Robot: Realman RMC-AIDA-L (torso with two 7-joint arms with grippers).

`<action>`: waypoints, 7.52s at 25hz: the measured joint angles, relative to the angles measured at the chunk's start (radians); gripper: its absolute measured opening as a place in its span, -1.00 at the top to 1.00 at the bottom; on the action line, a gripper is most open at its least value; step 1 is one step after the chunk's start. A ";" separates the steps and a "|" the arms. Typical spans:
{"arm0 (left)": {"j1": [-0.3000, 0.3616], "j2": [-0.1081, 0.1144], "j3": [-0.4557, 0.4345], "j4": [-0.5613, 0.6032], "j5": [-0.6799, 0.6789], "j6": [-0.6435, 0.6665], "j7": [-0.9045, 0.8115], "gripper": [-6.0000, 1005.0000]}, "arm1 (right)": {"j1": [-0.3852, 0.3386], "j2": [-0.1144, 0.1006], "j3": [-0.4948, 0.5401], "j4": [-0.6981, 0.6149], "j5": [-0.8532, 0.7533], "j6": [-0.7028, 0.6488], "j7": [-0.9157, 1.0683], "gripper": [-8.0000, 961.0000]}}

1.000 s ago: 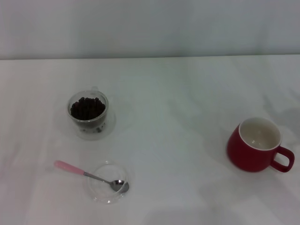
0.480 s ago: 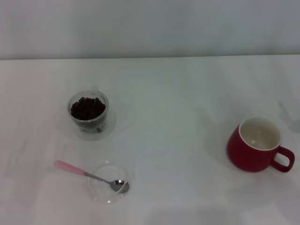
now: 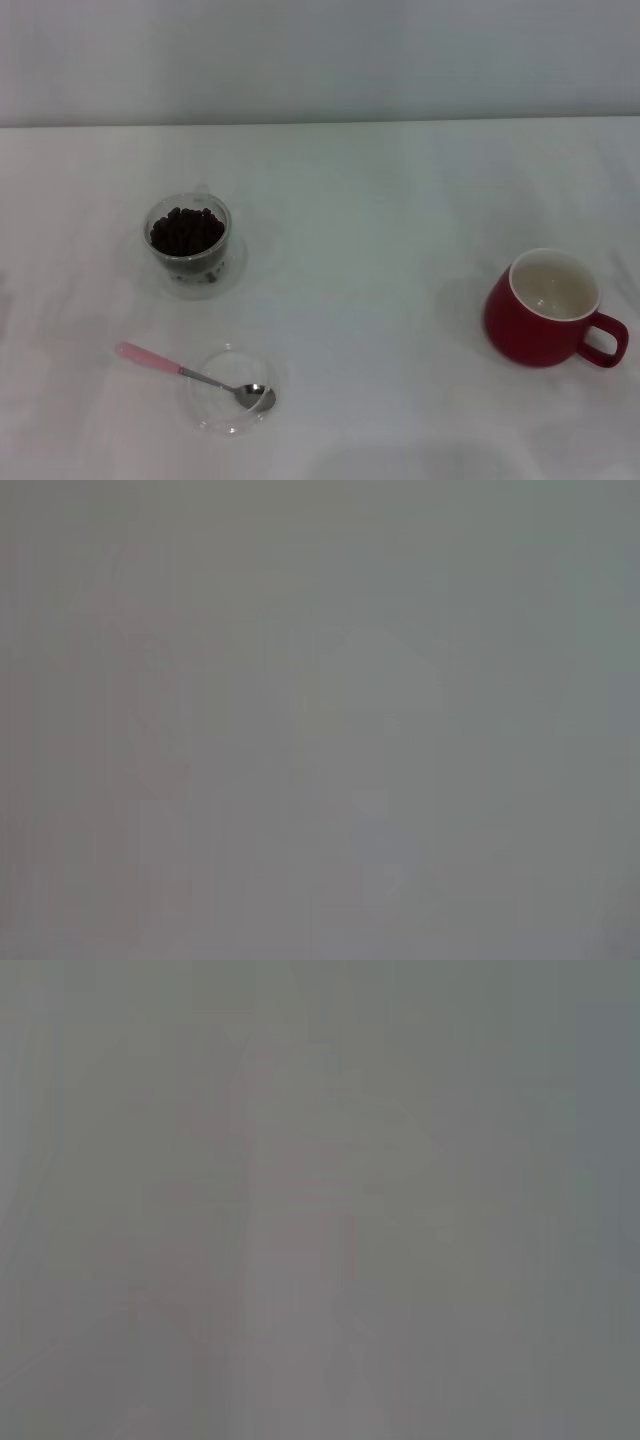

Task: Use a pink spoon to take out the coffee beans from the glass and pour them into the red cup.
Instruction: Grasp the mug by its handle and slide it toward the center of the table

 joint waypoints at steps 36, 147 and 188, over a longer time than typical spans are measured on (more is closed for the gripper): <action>-0.047 0.003 -0.001 0.002 -0.123 0.121 0.088 -0.36 | -0.093 0.027 -0.031 0.028 -0.305 0.228 -0.011 -0.69; -0.073 0.000 0.002 0.000 -0.118 0.145 0.083 -0.36 | -0.043 0.035 -0.488 -0.304 -0.204 0.394 -0.015 0.64; -0.074 0.006 -0.001 0.011 -0.120 0.157 0.117 -0.36 | -0.031 0.024 -0.420 -0.205 -0.202 0.374 -0.092 0.29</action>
